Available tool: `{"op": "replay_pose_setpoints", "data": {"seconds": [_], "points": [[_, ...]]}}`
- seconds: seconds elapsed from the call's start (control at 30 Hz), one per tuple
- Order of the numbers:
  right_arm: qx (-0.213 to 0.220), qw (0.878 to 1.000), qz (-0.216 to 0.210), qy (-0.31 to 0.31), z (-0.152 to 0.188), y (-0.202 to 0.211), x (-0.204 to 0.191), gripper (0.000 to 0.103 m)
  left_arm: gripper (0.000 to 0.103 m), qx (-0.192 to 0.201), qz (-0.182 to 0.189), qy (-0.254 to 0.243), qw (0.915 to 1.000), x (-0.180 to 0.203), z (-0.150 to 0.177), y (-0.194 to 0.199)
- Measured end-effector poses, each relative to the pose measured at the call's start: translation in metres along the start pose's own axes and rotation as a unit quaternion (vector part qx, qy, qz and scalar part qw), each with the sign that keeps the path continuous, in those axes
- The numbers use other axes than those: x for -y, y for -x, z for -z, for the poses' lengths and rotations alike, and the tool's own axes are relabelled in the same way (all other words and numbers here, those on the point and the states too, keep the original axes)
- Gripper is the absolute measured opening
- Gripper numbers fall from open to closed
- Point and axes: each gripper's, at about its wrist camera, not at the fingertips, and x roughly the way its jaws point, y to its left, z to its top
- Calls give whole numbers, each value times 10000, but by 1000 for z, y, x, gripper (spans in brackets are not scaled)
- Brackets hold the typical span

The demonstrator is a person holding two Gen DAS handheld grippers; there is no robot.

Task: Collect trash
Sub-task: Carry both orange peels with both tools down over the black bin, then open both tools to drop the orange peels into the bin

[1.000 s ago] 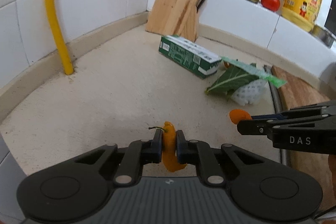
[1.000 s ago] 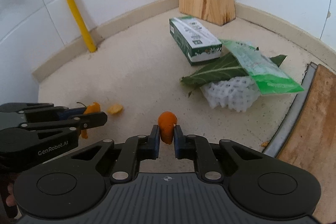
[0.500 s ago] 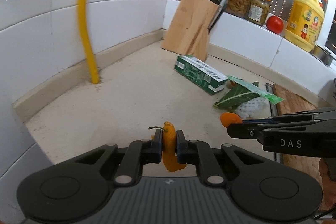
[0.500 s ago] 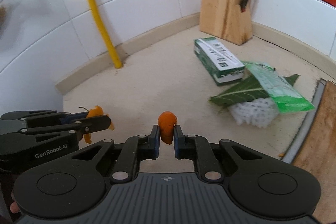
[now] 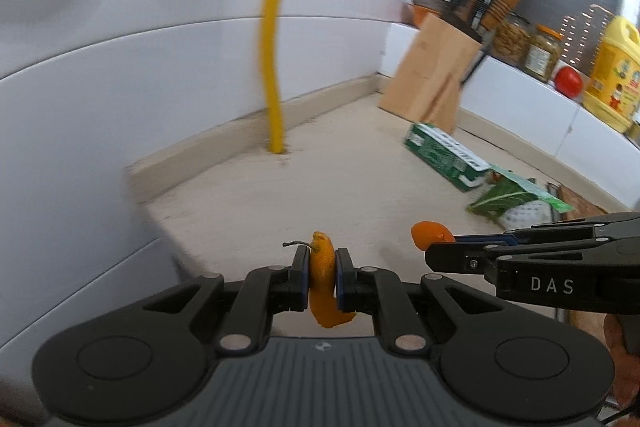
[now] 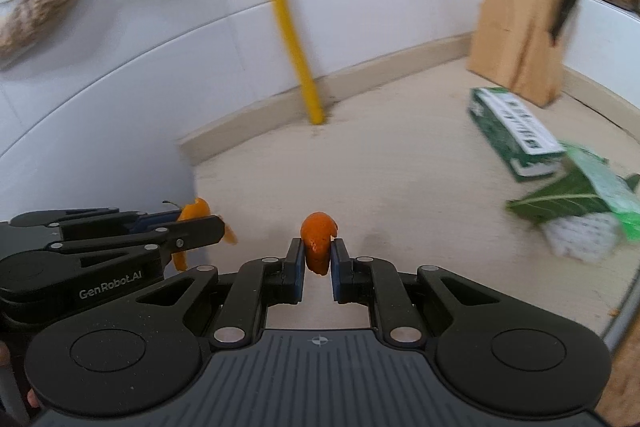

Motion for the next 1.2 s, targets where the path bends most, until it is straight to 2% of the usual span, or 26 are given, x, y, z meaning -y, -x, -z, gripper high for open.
{"op": "replay_pose_setpoints", "data": {"seconds": [0.53,1.07,1.13,1.2], "points": [[-305,9938,-820,690,2,-32,-93,18,8,60,-846,589,9947,-73,36,51],[-1167,9808,-1123,1088,31,-101,-162,18,9,-629,-1423,1223,9802,-135,79,38],[-1272,9790,-1130,1120,33,-110,-167,19,9,-698,-1446,1278,9787,-140,82,34],[-1399,9769,-1147,1141,36,-120,-172,24,13,-775,-1450,1273,9781,-144,84,30]]}}
